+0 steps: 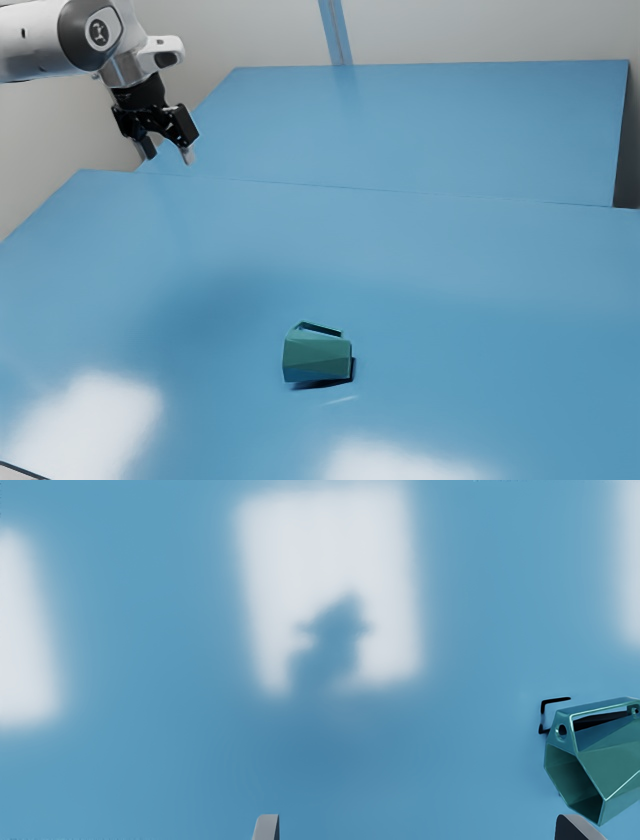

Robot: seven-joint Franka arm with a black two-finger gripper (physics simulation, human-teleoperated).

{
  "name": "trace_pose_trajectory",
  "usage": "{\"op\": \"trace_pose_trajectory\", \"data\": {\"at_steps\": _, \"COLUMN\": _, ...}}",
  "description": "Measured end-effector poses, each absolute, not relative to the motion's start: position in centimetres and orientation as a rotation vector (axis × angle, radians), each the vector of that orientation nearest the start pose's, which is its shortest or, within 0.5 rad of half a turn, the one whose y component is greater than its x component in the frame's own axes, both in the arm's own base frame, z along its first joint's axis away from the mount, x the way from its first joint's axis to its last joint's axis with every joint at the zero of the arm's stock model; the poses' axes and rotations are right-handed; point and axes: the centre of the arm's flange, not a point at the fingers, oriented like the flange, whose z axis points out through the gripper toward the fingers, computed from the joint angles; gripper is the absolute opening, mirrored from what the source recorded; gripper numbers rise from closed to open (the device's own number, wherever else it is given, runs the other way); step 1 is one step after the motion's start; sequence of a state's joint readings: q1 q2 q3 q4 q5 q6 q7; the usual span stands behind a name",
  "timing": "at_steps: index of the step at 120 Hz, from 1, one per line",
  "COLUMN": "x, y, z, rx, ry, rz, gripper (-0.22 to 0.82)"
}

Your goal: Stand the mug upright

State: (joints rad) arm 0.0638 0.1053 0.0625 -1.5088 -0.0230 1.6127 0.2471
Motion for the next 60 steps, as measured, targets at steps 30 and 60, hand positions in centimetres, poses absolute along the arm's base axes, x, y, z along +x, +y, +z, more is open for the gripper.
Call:
{"op": "trace_pose_trajectory", "data": {"at_steps": 30, "x": 58.6, "y": 6.9, "z": 59.7, "rx": -3.155, "ry": 0.180, "rz": 0.000, "gripper": 0.60}}
{"op": "trace_pose_trajectory", "data": {"at_steps": 60, "x": 56.6, "y": 4.8, "z": 57.3, "rx": -3.226, "ry": 0.201, "rz": 0.083, "gripper": 0.60}}
